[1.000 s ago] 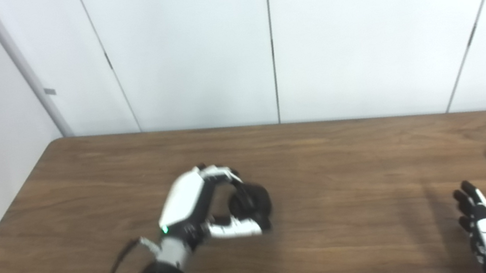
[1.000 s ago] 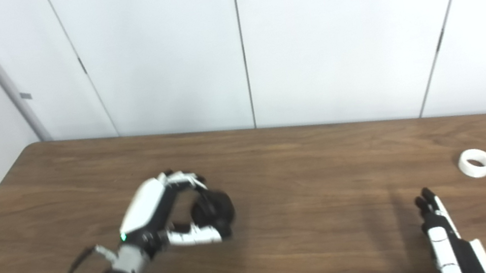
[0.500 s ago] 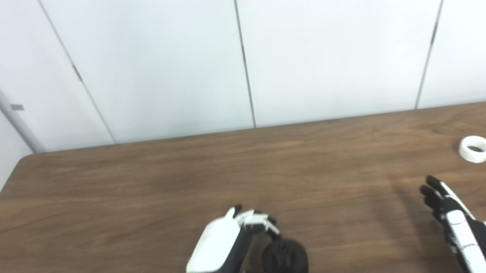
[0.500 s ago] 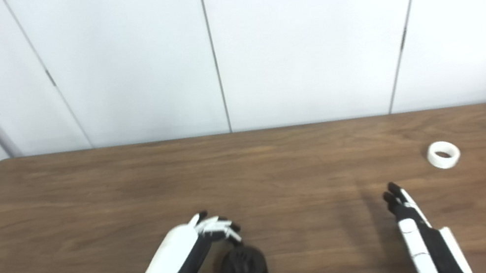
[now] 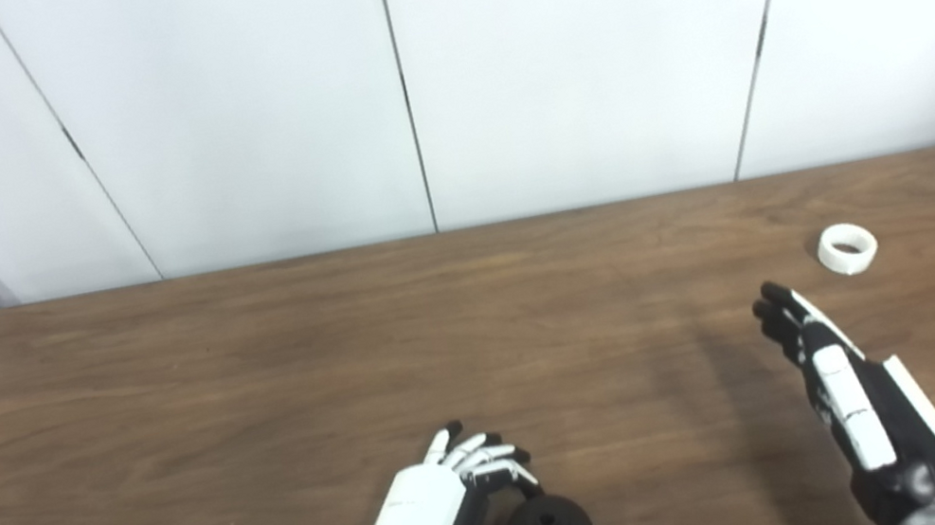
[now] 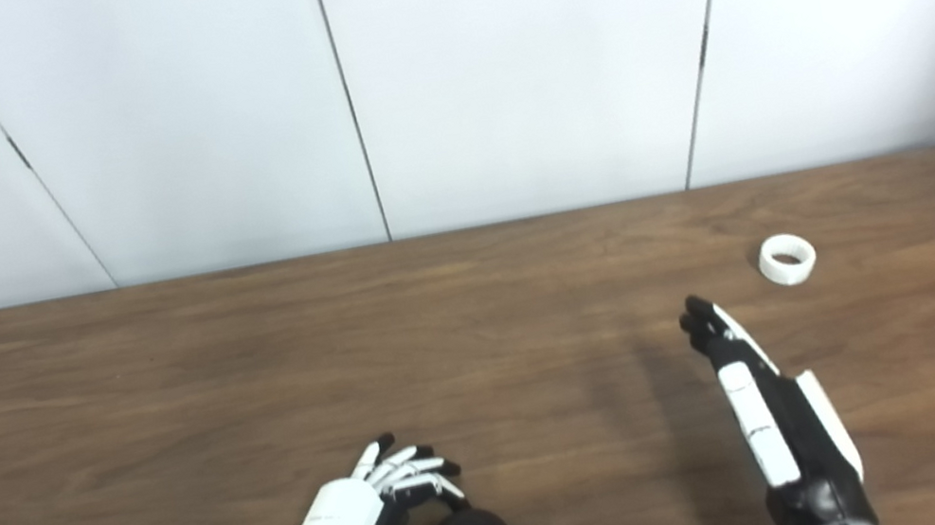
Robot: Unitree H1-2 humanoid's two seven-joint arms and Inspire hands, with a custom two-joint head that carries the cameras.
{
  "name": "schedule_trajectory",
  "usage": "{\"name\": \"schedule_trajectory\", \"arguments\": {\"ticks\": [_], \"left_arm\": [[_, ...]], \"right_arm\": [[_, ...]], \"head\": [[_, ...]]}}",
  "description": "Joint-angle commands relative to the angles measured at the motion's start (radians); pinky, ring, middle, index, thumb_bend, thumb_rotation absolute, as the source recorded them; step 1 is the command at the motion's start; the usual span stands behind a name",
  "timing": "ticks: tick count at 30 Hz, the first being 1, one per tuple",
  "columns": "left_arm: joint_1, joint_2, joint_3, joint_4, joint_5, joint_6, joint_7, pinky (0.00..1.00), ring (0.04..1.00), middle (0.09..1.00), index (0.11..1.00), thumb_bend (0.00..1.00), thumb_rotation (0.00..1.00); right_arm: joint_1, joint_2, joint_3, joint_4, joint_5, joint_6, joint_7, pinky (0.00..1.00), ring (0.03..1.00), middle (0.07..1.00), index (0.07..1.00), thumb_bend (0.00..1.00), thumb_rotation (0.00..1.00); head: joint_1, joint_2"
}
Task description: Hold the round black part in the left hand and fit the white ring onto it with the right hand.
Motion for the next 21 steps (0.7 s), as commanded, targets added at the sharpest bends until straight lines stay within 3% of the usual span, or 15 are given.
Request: {"name": "schedule_trajectory", "arguments": {"ticks": [1,9,16,18,21], "left_arm": [[0.009,0.000,0.004,0.012,0.012,-0.026,0.020,1.00,0.879,0.788,0.485,0.52,0.05],[0.017,0.005,0.020,0.031,-0.001,-0.050,0.032,1.00,0.868,0.786,0.485,0.52,0.05],[0.029,0.010,0.029,0.032,-0.018,-0.057,0.009,1.00,0.878,0.792,0.485,0.52,0.05],[0.030,0.011,0.030,0.036,-0.019,-0.064,0.009,1.00,0.877,0.790,0.485,0.52,0.05],[0.032,0.014,0.034,0.041,-0.020,-0.075,0.012,1.00,0.872,0.786,0.485,0.52,0.05]], "right_arm": [[0.023,-0.010,-0.007,-0.044,0.002,-0.004,-0.004,1.00,0.947,0.919,0.914,0.51,1.00],[-0.016,-0.033,-0.040,-0.054,-0.016,0.026,-0.004,1.00,0.949,0.929,0.906,0.47,0.93],[-0.099,-0.067,-0.084,-0.072,-0.086,0.107,-0.025,0.94,0.930,0.907,0.860,0.52,0.65],[-0.128,-0.100,-0.082,-0.061,-0.152,0.124,-0.034,0.85,0.893,0.886,0.836,0.53,0.59],[-0.169,-0.156,-0.079,-0.038,-0.236,0.155,-0.031,0.86,0.889,0.877,0.811,0.57,0.52]], "head": [[-0.010,0.007],[-0.069,0.030],[-0.126,0.036],[-0.143,0.036],[-0.167,0.036]]}}
